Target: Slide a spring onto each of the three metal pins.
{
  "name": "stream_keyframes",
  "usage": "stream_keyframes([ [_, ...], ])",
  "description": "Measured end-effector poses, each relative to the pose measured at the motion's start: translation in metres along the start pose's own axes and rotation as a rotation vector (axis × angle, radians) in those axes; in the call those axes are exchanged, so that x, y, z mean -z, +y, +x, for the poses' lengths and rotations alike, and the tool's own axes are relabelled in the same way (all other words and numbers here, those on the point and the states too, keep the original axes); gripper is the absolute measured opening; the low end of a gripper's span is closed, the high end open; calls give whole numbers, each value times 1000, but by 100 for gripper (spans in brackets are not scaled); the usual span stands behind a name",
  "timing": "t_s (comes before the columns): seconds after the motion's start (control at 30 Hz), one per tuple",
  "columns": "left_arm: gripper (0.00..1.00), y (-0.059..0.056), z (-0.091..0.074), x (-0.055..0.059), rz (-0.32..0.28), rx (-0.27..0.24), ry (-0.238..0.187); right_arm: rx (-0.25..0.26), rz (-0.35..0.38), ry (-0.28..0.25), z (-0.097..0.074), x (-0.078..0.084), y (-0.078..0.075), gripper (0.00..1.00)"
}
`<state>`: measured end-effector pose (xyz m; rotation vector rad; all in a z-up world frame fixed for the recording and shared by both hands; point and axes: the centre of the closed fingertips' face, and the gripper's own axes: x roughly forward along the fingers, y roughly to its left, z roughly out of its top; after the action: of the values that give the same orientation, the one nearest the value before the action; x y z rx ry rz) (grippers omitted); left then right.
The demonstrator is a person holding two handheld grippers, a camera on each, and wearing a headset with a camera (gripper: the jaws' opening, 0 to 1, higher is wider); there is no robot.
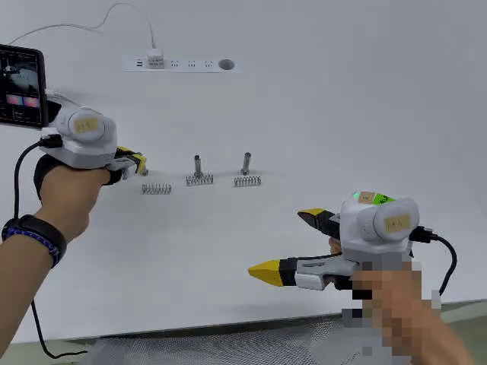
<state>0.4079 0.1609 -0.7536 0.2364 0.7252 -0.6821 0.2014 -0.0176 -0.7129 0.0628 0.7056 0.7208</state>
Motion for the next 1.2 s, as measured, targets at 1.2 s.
stream_keyframes([
  [1.2,9,-25,0,1,43,43,2,7,10,-1,-1,3,-1,90],
])
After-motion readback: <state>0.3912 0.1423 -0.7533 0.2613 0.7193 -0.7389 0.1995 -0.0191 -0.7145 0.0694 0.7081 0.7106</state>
